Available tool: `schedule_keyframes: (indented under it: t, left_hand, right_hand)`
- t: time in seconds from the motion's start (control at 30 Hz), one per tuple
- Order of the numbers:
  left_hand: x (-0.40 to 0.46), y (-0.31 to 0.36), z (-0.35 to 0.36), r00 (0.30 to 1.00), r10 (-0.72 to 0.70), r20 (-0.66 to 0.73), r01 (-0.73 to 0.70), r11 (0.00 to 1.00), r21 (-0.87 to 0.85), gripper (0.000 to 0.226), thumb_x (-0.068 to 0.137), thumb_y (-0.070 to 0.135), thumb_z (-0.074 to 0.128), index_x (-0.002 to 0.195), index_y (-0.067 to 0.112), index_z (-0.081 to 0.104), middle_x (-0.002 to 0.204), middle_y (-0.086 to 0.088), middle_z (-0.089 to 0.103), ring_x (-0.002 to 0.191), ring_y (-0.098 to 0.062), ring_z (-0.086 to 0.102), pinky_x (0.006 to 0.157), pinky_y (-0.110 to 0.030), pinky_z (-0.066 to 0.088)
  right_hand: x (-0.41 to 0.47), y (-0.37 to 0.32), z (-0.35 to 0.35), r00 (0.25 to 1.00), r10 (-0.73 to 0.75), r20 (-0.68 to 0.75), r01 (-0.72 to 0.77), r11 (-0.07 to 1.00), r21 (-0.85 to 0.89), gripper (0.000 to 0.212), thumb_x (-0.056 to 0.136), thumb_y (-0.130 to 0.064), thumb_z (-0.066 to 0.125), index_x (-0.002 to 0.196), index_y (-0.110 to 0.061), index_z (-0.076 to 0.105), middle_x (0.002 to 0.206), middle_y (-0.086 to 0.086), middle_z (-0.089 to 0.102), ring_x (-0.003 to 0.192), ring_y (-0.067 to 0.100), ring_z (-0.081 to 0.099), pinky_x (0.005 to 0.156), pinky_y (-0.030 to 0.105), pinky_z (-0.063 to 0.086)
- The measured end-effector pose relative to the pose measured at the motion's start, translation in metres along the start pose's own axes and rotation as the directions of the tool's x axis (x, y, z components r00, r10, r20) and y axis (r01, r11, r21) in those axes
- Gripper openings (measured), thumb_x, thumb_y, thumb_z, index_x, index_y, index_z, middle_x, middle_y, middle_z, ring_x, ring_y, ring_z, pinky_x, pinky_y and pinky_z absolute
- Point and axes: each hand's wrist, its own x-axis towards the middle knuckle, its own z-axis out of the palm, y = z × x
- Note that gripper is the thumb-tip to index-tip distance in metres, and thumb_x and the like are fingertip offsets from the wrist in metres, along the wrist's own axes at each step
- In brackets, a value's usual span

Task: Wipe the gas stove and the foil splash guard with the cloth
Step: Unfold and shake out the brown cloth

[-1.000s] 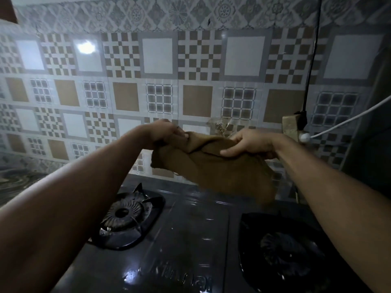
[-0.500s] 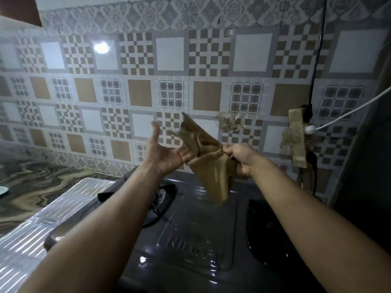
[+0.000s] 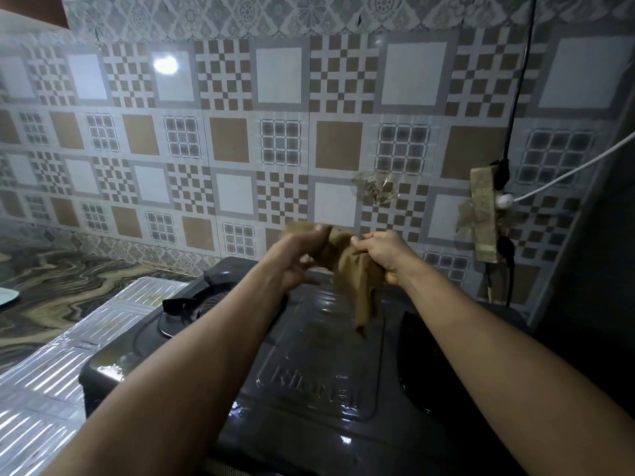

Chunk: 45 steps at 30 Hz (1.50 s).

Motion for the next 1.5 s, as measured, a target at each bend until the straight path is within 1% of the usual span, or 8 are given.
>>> schedule_keyframes:
  t: [0.17,0.33,0.47,0.57,0.87,1.07,1.23,1.5]
  left_hand:
    - [0.014,-0.010,-0.002,0.993,-0.090,-0.082,0.075,0.982,-0.171,0.020,0.088,-0.010,0.052,0.107,-0.005,0.056,0.101,-0.021,0.061,0.072,-0.020,0.068,0.067,-0.025,0.057]
    - [0.013,0.013,-0.007,0.977,0.057,-0.205,-0.083,0.989,-0.122,0.018,0.086,-0.006,0.051,0.101,0.002,0.056,0.091,-0.010,0.057,0.074,-0.015,0.054,0.062,-0.022,0.045]
    - [0.009,0.019,-0.012,0.957,0.181,-0.226,-0.219,0.964,-0.153,0.022,0.090,0.008,0.055,0.110,0.011,0.062,0.114,-0.007,0.062,0.109,-0.023,0.057,0.092,-0.045,0.048]
    - [0.002,0.001,-0.001,0.998,0.014,-0.058,-0.027,0.973,-0.231,0.025,0.093,0.026,0.055,0.110,0.008,0.060,0.111,-0.014,0.063,0.106,-0.032,0.060,0.092,-0.054,0.049]
    - [0.001,0.013,-0.011,0.931,0.078,-0.356,0.072,0.918,0.390,0.060,0.082,0.017,0.075,0.130,0.003,0.042,0.115,-0.016,0.057,0.089,-0.028,0.061,0.063,-0.037,0.058]
    - [-0.004,0.049,-0.012,0.943,0.158,-0.294,0.042,0.818,0.573,0.044,0.084,0.021,0.072,0.117,0.002,0.048,0.103,-0.012,0.059,0.085,-0.020,0.060,0.066,-0.028,0.051]
    - [-0.013,0.078,-0.021,0.996,0.042,-0.076,0.016,0.768,0.640,0.055,0.079,-0.011,0.066,0.129,0.006,0.053,0.118,-0.013,0.053,0.104,-0.031,0.057,0.087,-0.041,0.055]
    - [-0.011,0.086,-0.031,0.961,0.252,-0.113,-0.027,0.493,0.870,0.026,0.077,-0.012,0.068,0.102,-0.004,0.068,0.099,-0.014,0.065,0.092,-0.026,0.064,0.085,-0.037,0.056]
  right_hand:
    - [0.001,0.003,0.000,0.999,0.044,0.027,-0.048,0.982,0.184,0.013,0.089,-0.020,0.067,0.092,-0.008,0.068,0.080,0.012,0.069,0.069,0.022,0.066,0.084,0.044,0.057]
    - [-0.003,0.000,-0.013,0.980,0.168,0.110,-0.197,0.911,0.362,0.008,0.090,-0.022,0.064,0.091,-0.015,0.063,0.086,0.010,0.067,0.083,0.026,0.066,0.079,0.041,0.056]
    - [-0.004,-0.008,-0.012,0.972,0.153,0.179,-0.211,0.904,0.373,0.015,0.096,-0.024,0.052,0.092,-0.014,0.063,0.091,0.010,0.066,0.093,0.028,0.064,0.078,0.041,0.053]
    - [-0.005,-0.018,-0.002,0.978,0.092,0.185,-0.164,0.889,0.428,0.022,0.100,-0.025,0.044,0.097,-0.011,0.061,0.083,0.010,0.066,0.084,0.027,0.064,0.072,0.040,0.052]
    - [-0.009,-0.029,-0.016,0.969,-0.139,-0.204,0.040,0.903,-0.428,0.027,0.103,-0.025,0.033,0.094,-0.012,0.056,0.073,0.001,0.046,0.065,0.014,0.045,0.057,0.028,0.036]
    - [-0.001,-0.024,-0.016,0.948,-0.116,-0.297,0.100,0.993,-0.069,0.019,0.099,-0.023,0.048,0.105,-0.010,0.061,0.091,0.002,0.054,0.094,0.019,0.056,0.094,0.041,0.052]
    - [0.005,-0.026,-0.021,0.937,-0.085,-0.338,0.132,0.984,0.116,0.017,0.091,-0.018,0.064,0.106,-0.020,0.058,0.106,0.006,0.060,0.102,0.023,0.059,0.091,0.047,0.054]
    - [-0.005,-0.042,-0.032,0.960,-0.276,-0.039,0.273,0.960,-0.064,0.033,0.080,0.003,0.070,0.113,-0.004,0.067,0.115,0.006,0.061,0.108,0.021,0.058,0.094,0.036,0.053]
